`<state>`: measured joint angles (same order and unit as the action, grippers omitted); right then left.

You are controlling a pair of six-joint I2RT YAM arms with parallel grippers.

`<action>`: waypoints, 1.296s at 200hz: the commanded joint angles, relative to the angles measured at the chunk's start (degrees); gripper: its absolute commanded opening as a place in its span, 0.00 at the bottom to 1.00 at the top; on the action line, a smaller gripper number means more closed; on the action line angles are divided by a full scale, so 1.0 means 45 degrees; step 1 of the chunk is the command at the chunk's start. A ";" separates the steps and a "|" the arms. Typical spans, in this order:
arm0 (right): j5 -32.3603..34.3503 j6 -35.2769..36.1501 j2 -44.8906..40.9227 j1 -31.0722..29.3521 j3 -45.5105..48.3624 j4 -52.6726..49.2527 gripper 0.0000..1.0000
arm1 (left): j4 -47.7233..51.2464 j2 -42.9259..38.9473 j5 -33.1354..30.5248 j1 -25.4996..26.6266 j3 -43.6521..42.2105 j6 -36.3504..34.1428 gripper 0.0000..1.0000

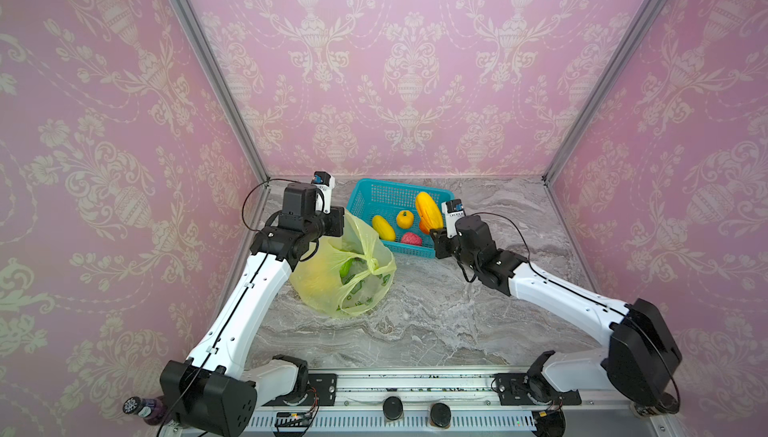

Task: Untie the knot of the plastic bag and take out the fruit
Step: 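Carry the long fruit into the teal basket and open the right gripper, then move the right gripper back from the basket into the bag mouth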

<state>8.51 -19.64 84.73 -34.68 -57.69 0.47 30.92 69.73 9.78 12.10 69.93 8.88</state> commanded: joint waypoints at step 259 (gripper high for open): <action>-0.2683 0.0794 -0.1365 -0.0733 -0.0390 0.0126 0.38 | 0.0071 0.0089 0.0165 -0.0137 0.0065 0.0291 0.00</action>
<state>-4.27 -19.31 88.44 -33.28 -67.53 -7.75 30.92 70.04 9.82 12.10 69.93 9.08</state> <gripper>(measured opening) 0.424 0.047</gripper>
